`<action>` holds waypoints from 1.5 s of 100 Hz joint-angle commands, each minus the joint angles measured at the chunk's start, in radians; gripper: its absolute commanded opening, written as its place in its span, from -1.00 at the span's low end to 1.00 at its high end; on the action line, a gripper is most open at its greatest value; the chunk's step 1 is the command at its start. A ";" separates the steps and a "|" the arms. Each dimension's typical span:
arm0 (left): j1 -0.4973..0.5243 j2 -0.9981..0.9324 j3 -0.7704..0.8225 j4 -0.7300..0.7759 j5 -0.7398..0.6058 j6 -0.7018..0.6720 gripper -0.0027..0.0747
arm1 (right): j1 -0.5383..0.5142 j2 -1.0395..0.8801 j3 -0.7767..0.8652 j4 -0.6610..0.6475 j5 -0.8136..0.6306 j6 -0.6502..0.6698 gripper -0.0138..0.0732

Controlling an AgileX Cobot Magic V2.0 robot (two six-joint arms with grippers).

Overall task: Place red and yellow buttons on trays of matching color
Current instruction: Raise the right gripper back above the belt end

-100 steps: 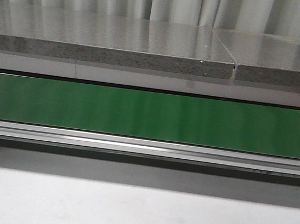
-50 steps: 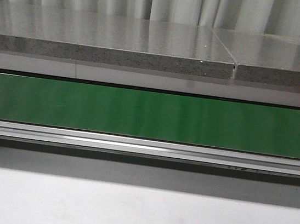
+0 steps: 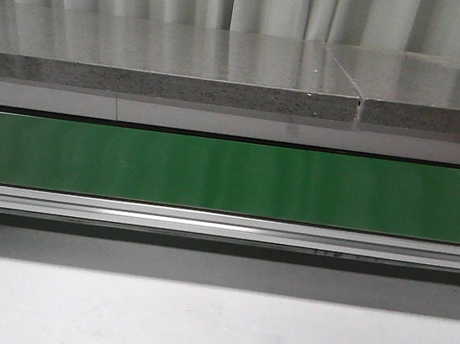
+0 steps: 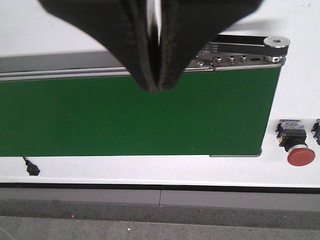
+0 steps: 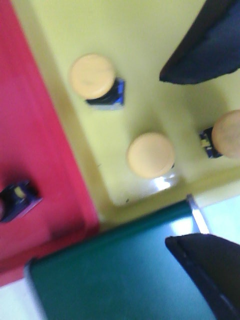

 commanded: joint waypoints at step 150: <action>-0.006 0.005 -0.028 -0.012 -0.074 -0.003 -0.98 | 0.577 -0.353 -0.057 -0.052 -0.053 0.001 -0.84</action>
